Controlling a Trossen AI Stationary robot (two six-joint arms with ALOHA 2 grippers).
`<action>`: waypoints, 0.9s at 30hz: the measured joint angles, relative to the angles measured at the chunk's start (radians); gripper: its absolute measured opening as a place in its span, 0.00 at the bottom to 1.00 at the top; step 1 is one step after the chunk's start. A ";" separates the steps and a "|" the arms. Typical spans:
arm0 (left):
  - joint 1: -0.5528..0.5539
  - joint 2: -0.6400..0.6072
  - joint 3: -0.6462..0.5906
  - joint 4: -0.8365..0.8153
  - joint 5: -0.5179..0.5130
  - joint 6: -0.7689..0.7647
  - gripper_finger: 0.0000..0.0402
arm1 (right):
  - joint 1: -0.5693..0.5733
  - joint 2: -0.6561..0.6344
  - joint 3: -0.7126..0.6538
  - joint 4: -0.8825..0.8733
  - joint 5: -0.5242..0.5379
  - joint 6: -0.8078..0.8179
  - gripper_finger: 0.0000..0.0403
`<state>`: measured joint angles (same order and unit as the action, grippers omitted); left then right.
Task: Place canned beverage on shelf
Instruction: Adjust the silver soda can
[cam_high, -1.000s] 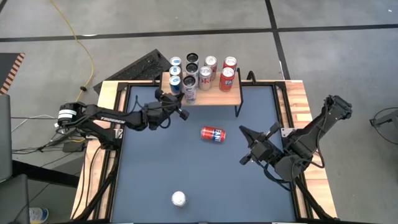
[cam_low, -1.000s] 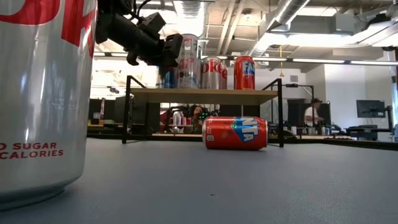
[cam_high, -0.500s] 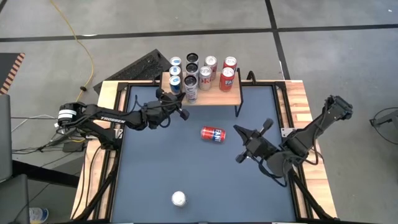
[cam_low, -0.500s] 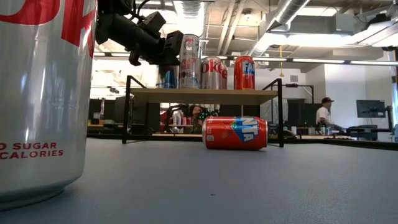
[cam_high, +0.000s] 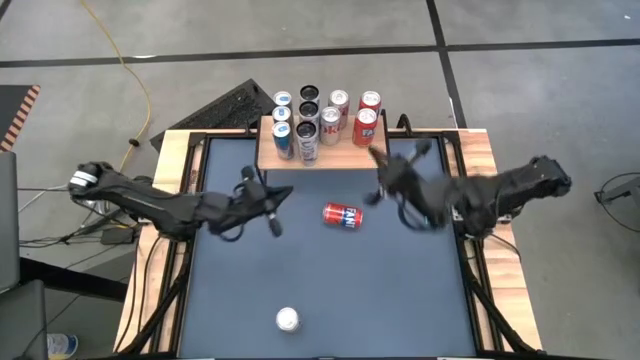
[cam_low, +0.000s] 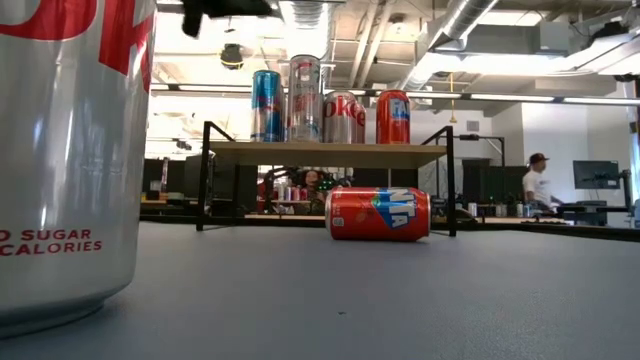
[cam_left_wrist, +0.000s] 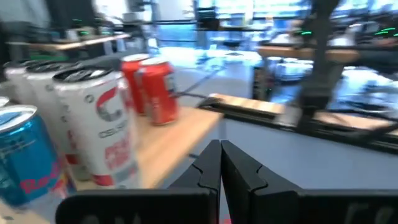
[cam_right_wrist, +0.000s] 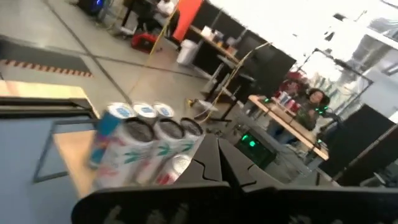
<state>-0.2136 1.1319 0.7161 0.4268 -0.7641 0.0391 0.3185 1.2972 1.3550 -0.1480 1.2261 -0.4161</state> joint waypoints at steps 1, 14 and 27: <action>-0.038 -0.039 0.006 -0.048 0.000 -0.014 0.00 | -0.047 0.000 0.029 -0.032 -0.041 0.000 0.00; -0.339 -0.369 0.008 -0.391 -0.053 -0.134 0.00 | -0.563 0.294 0.555 -0.706 -0.788 0.230 0.00; -0.400 -0.360 0.008 -0.453 -0.150 -0.077 0.00 | -0.672 0.434 0.619 -0.827 -1.044 -0.114 0.07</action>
<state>-0.6136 0.7723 0.7242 -0.0264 -0.9145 -0.0380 -0.3532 1.7309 1.9736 -0.9754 0.1824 -0.5302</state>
